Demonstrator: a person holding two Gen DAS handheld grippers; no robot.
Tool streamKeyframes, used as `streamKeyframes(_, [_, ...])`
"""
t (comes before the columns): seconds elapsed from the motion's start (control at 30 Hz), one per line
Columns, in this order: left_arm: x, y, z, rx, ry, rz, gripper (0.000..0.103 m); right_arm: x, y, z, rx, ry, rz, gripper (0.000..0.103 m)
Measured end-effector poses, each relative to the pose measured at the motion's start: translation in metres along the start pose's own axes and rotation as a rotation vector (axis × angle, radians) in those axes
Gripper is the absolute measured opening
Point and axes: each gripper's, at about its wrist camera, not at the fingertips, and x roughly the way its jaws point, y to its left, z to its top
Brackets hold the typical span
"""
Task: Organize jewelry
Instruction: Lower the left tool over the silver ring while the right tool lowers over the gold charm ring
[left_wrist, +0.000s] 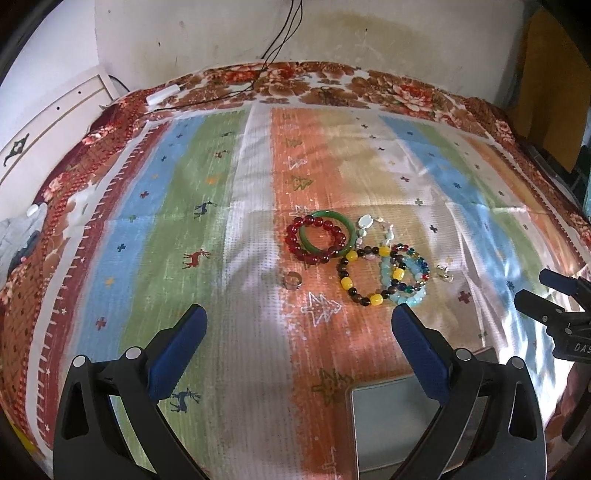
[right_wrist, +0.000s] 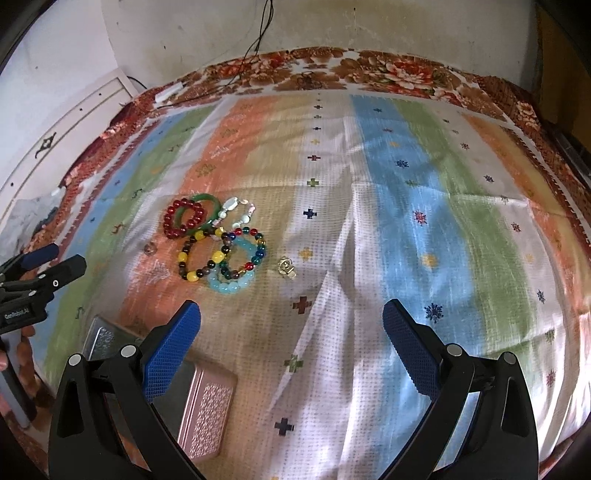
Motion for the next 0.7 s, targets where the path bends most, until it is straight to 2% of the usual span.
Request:
streamKeyframes(0.2, [0.015, 0.002, 0.008, 0.002, 0.027, 0.002, 0.098, 0.016, 0.001, 0.008, -0.011, 0.041, -0.008, 0.101])
streamKeyframes(0.37, [0.026, 0.009, 0.014, -0.031, 0.047, -0.028, 0.098, 0.027, -0.002, 0.015, -0.008, 0.064, -0.034, 0.101])
streamKeyframes(0.5, [0.037, 0.009, 0.019, -0.025, 0.061, -0.016, 0.098, 0.039, -0.001, 0.017, -0.018, 0.096, -0.040, 0.101])
streamKeyframes(0.7, [0.051, 0.012, 0.018, -0.056, 0.098, -0.038, 0.097, 0.044, -0.010, 0.025, 0.047, 0.099, -0.017, 0.101])
